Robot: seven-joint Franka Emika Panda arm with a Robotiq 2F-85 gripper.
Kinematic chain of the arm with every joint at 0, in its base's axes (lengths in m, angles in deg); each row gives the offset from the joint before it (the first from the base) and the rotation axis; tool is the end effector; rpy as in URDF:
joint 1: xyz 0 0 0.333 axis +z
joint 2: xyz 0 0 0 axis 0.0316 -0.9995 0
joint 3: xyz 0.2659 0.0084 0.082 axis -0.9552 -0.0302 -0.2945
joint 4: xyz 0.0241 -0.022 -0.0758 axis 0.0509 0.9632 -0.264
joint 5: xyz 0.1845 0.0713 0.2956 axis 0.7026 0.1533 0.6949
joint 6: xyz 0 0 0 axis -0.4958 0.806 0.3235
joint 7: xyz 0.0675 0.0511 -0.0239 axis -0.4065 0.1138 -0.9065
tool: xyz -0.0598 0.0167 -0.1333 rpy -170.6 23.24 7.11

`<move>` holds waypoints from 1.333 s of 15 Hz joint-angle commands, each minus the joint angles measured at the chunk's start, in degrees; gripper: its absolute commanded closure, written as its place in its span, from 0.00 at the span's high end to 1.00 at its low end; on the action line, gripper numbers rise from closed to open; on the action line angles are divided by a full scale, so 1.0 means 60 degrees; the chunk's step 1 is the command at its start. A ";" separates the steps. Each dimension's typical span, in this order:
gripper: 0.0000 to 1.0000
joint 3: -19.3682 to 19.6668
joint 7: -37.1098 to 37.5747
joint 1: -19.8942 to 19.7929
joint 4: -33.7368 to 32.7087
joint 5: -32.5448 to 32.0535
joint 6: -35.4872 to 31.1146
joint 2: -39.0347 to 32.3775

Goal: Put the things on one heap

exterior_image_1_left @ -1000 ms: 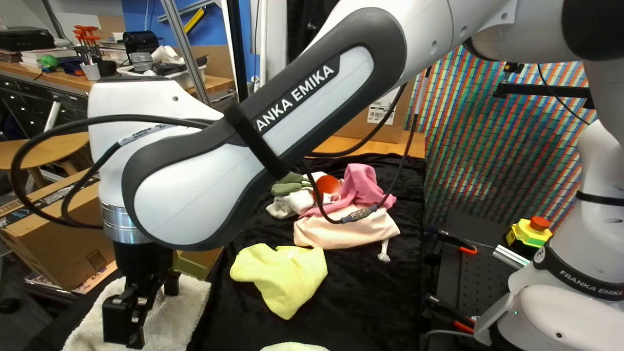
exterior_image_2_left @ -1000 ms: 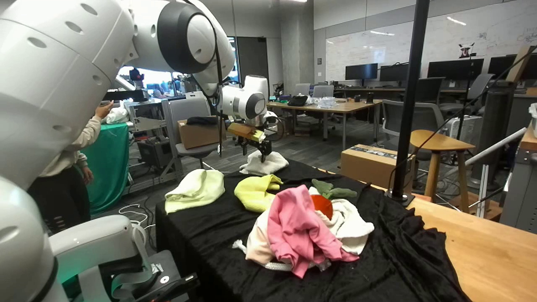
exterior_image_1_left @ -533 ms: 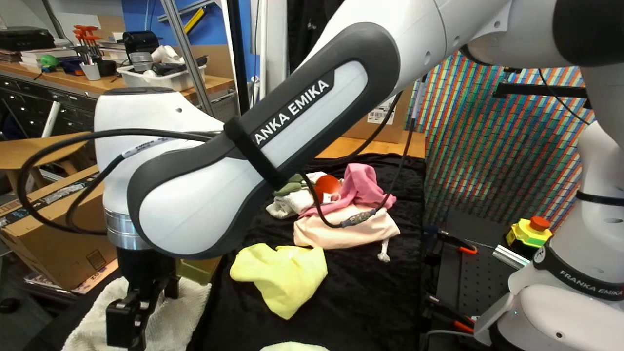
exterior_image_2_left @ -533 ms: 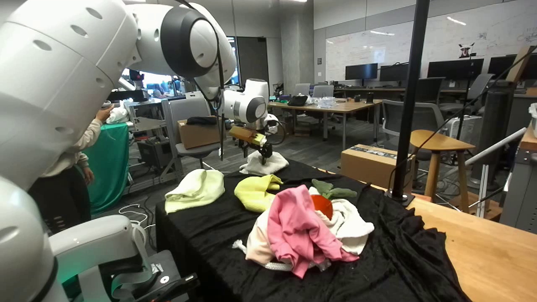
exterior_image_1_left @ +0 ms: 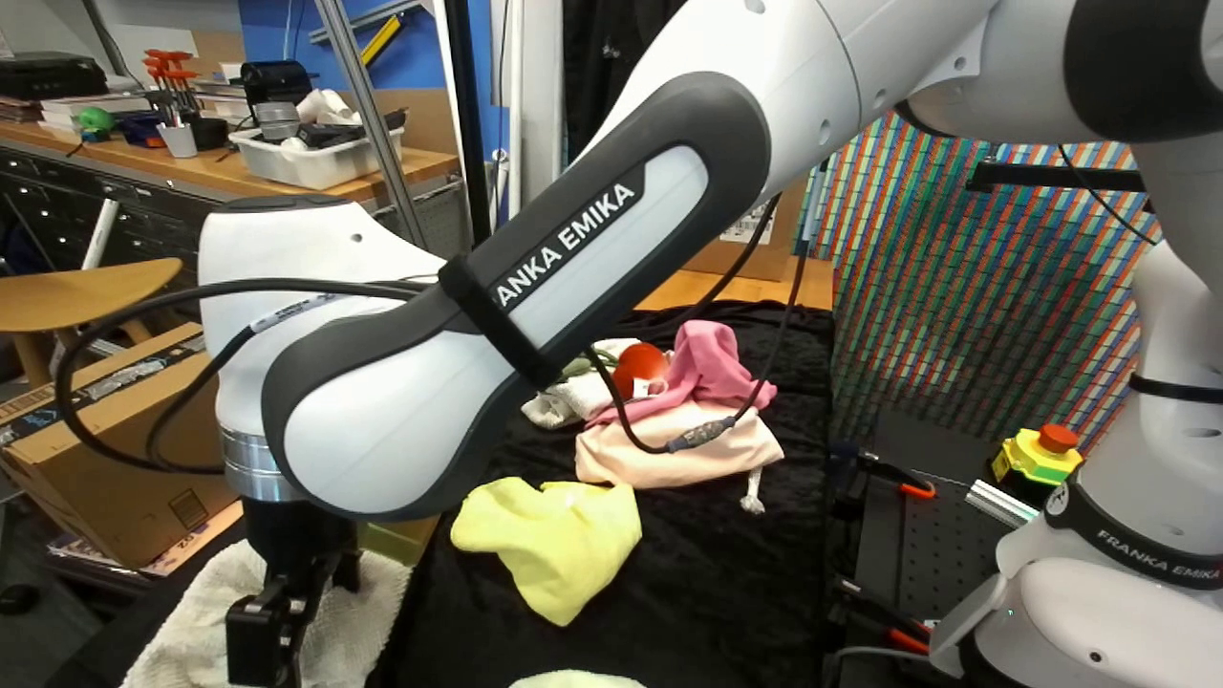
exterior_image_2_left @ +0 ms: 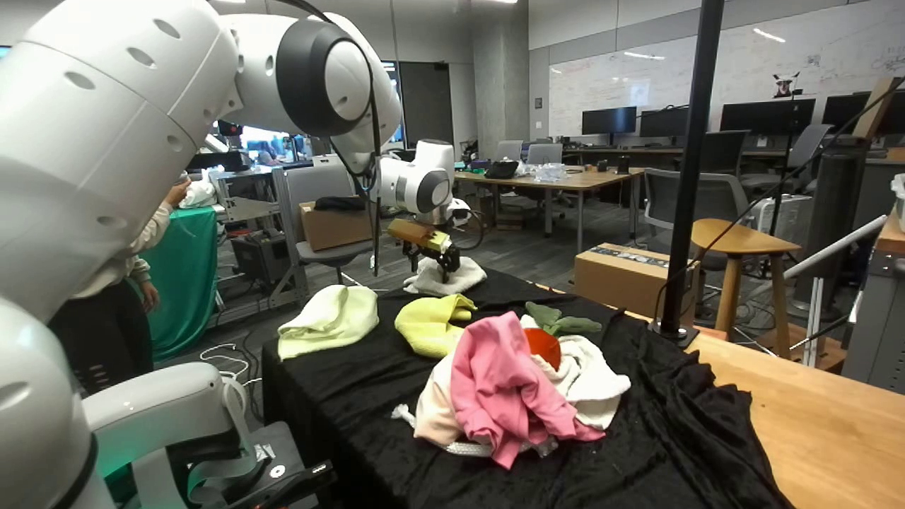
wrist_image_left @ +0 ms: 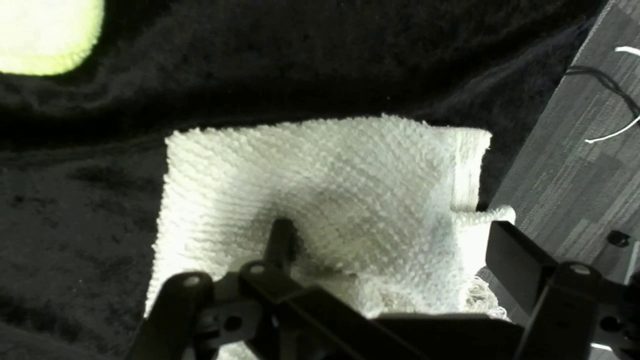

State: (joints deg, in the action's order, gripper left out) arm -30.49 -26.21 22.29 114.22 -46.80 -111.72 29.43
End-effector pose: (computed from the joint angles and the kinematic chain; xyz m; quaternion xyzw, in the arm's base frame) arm 0.5474 0.4076 0.2034 -0.9586 -0.2558 -0.0456 0.1162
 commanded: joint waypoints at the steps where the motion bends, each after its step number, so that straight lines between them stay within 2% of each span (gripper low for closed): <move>1: 0.74 -0.0079 -0.0248 -0.0104 -0.0124 0.0051 -0.0170 -0.0090; 8: 0.20 -0.0066 -0.0310 -0.0152 -0.0083 0.0038 -0.0146 -0.0059; 10: 0.08 -0.0063 -0.0318 -0.0171 -0.0071 0.0039 -0.0147 -0.0031; 12: 0.04 -0.0075 -0.0346 -0.0205 -0.0078 0.0055 -0.0115 0.0013; 14: 0.08 -0.0073 -0.0343 -0.0220 -0.0029 0.0050 -0.0180 0.0116; 20: 0.07 -0.0108 -0.0465 -0.0288 0.0132 0.0042 -0.0319 0.0573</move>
State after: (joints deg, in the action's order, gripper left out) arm -30.47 -27.68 21.38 113.85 -46.80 -112.53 30.26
